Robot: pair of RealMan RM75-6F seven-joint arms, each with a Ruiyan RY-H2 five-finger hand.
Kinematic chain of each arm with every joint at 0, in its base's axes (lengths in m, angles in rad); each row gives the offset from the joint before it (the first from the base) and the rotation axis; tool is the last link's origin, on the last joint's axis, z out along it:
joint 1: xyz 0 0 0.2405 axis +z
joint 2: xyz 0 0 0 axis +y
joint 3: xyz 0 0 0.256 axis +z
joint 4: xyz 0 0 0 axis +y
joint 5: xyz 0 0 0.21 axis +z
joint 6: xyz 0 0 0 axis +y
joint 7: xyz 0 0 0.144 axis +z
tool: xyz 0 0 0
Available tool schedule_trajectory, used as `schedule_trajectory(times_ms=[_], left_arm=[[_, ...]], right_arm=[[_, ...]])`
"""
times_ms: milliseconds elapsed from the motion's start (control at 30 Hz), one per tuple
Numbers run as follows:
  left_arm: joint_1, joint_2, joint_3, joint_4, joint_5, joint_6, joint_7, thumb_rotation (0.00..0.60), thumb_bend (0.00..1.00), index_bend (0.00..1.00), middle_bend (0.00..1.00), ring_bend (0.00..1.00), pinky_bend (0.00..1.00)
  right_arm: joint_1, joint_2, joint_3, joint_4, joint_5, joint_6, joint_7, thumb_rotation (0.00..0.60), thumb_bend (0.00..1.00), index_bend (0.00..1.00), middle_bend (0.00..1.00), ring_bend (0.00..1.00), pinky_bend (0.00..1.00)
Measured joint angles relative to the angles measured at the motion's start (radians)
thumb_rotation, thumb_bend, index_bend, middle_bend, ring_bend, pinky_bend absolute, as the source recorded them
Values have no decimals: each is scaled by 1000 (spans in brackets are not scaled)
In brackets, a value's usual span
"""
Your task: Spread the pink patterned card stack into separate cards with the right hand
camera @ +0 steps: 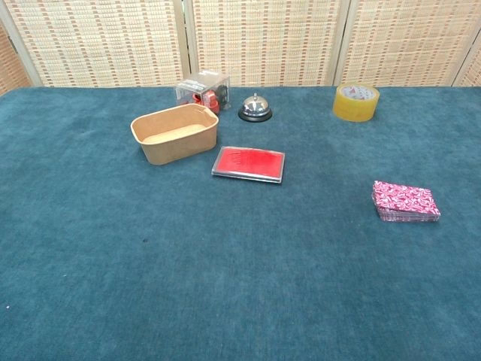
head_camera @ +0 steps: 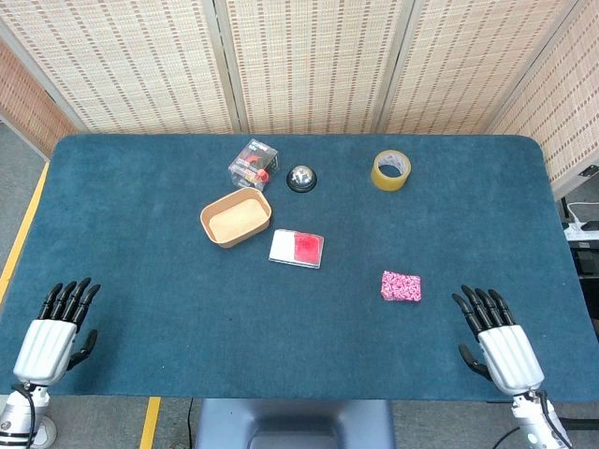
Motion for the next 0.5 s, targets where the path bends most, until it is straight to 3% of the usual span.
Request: schedule_trajectory(times_ms=[300,500], left_arm=[[0,11,-5,-6,8,13,-29,600,455,0,0,0,13],[-10,23,-3,-10,25,9,-63,600,454,0,0,0,13]], right_arm=[[22,-15,13,9,28,-44,13,600,289,0,0,0,0],[81,-33,58,-2,107,-156,-33,600,288,0,0,0,0]])
